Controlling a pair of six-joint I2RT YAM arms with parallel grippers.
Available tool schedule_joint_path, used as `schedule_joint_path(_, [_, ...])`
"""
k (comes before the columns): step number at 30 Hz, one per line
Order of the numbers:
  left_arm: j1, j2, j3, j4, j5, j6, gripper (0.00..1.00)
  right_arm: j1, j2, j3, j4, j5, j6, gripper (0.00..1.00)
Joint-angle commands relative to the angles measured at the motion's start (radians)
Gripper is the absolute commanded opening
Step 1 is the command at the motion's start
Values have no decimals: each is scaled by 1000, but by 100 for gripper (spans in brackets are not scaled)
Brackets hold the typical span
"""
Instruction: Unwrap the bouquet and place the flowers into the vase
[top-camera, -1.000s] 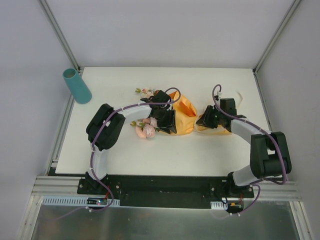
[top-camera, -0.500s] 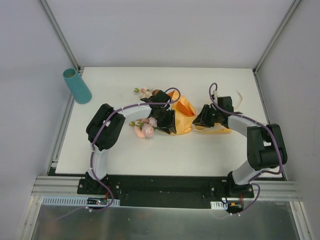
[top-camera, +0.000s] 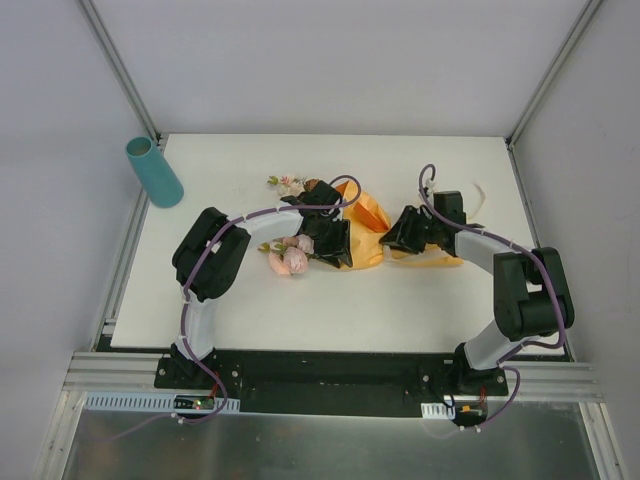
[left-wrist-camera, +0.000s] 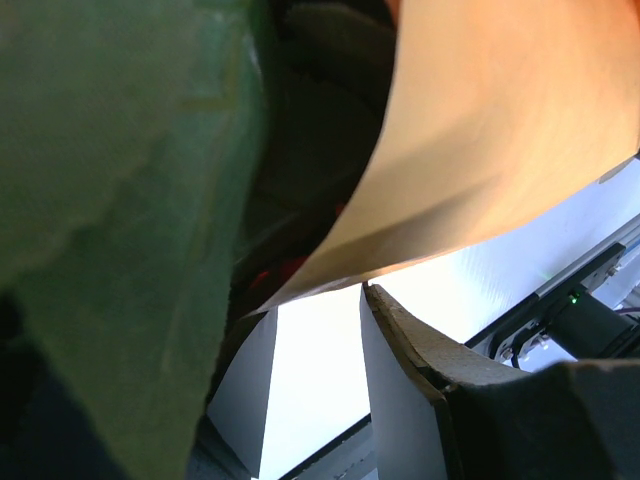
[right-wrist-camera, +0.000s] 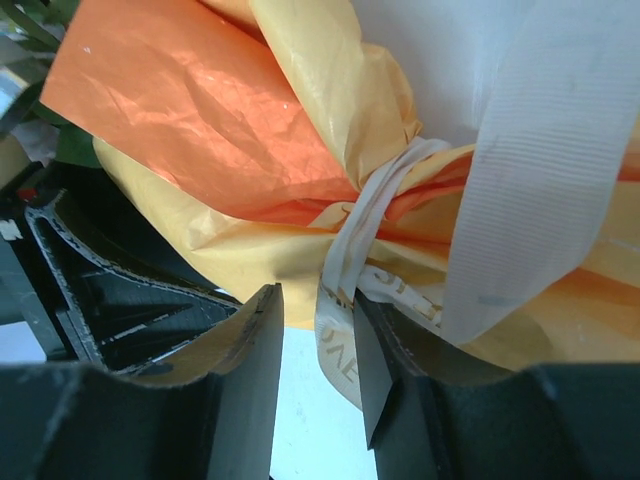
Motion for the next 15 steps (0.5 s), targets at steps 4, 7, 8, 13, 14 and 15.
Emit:
schedule_joint_path(4, [-3,-7,4,-11,-11,-12,41,1,28,6,131,15,151,40])
schedule_joint_path(7, [-3,-7,3,-10,-12,-10,41,-8,27,-24,198,-29,198,40])
schedule_joint_path(8, [-3,-9,4,-11,-15,-10,41,-10,27,-30,218,-40,212,40])
schedule_joint_path(13, [-3,-6,7,-10,-14,-12,41,-27,62,-58,347,-147,318,36])
schedule_joint_path(14, [-4,-4,6,-10,-14,-13,41,-31,65,-64,367,-160,335,32])
schedule_joint_path(15, [-4,-4,9,-11,-14,-13,41,-34,65,-66,381,-169,346,29])
